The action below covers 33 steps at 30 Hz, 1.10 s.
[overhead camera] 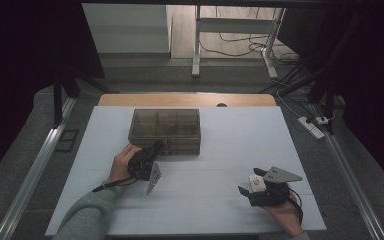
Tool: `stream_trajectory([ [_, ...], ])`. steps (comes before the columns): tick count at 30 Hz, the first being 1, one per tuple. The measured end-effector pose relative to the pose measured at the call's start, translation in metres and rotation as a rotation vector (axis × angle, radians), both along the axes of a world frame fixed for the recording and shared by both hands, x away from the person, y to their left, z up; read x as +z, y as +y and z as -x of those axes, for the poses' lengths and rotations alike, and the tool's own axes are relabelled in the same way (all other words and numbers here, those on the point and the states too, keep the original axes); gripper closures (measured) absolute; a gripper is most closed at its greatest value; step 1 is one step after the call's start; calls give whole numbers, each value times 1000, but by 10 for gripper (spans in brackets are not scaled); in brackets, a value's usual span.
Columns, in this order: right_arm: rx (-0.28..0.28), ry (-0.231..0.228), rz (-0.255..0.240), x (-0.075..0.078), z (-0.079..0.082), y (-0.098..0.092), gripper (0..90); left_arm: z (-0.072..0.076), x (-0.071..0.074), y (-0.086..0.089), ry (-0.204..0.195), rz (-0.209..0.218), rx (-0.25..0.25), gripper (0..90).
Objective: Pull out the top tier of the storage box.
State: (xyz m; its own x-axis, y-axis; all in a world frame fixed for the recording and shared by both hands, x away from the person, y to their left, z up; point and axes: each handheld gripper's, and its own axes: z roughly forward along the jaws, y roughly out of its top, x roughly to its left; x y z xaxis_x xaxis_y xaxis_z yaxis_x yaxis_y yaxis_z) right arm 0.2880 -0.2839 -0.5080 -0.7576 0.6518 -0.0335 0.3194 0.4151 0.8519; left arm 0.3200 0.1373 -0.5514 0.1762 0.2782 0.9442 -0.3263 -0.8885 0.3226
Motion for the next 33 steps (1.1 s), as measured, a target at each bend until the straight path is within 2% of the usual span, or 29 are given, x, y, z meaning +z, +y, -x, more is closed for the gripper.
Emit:
stream_trajectory([
  [33,-1,-1,1,1,0,-1,113,2,-1,-1,-10,-8,4,794],
])
